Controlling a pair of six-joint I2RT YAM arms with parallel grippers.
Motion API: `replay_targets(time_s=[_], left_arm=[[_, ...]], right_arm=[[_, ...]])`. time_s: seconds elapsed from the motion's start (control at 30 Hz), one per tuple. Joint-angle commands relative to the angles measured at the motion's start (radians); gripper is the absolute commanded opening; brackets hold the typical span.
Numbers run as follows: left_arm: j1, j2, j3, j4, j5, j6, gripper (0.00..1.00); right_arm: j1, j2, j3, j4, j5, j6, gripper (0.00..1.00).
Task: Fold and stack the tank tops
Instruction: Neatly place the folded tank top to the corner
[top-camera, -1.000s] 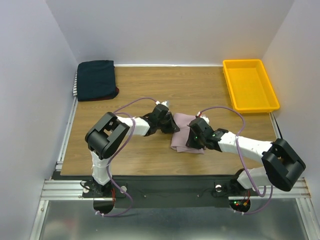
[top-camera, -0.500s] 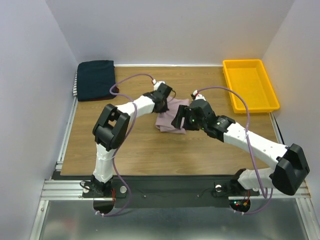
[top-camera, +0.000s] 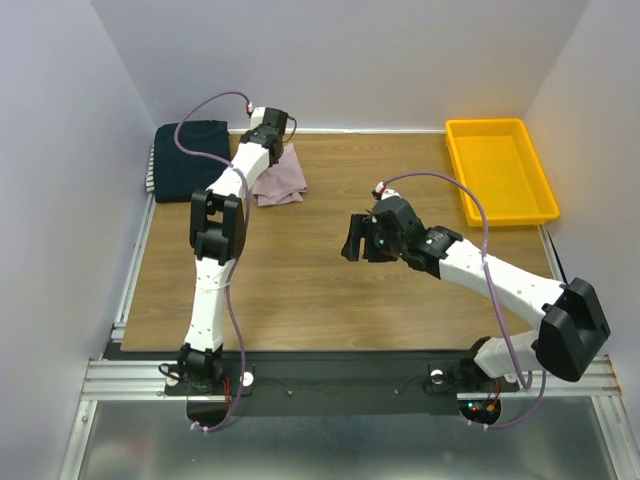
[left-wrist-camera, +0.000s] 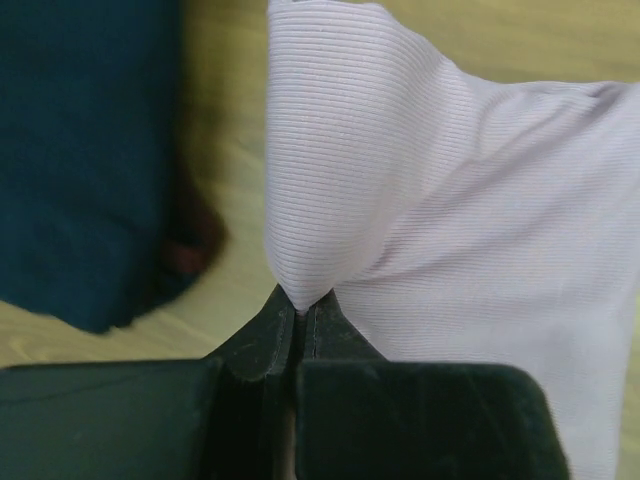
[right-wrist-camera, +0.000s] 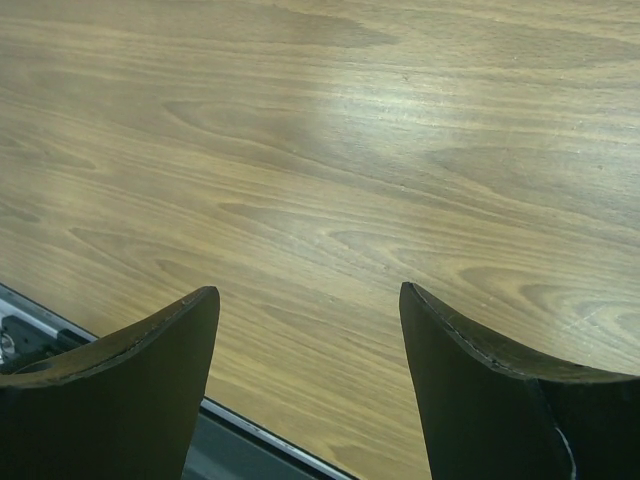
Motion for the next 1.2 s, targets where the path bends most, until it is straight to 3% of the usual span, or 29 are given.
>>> replay_targets(time_s=[0.0,0.5,1.17], left_arm=[[0.033,0.018,0.156,-0.058,-0.08,0.11,0.0],[0.164,0.035,0.328,0.013,-0.007,0.254,0.0],[0.193,-0.024,0.368,0.082,0.129,0.288,0.0]], right_arm=[[-0.003,0.018,0.051,0.001,-0.014,-0.036,0.78],[-0.009,0.136,0.109,0.004,-0.03,-0.064,0.77],[-0.012,0.201,0.16,0.007,-0.044,-0.065,0.74]])
